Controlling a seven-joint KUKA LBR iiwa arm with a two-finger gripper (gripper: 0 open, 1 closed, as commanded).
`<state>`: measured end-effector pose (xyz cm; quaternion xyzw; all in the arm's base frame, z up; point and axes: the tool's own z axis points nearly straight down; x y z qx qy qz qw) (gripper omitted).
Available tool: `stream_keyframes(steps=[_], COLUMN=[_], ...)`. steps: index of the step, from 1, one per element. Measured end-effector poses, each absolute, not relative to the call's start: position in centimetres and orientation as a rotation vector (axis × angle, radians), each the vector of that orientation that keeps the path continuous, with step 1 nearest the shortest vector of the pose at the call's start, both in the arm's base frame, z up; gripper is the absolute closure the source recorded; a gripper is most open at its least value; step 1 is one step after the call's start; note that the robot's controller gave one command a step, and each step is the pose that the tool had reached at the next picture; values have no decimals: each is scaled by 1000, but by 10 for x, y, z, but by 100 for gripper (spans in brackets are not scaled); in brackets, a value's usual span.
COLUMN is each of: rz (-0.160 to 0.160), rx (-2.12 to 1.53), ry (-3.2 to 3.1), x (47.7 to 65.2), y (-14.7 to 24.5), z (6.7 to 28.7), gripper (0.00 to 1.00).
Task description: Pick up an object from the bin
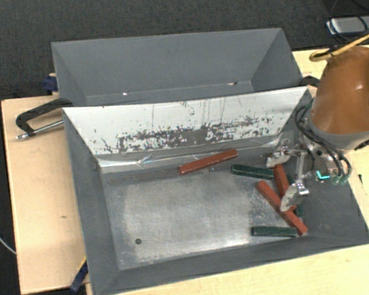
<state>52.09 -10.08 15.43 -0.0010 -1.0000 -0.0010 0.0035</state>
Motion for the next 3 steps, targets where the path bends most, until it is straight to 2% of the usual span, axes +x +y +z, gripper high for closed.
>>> stream_keyframes(steps=[1, 2, 3], rz=[-1, 1, -3], rx=[0, -251, -365], ry=[-3142, -3143, -3121], x=[522, 555, 581], y=[-100, -82, -71], z=[158, 120, 110], gripper=[0, 0, 0])
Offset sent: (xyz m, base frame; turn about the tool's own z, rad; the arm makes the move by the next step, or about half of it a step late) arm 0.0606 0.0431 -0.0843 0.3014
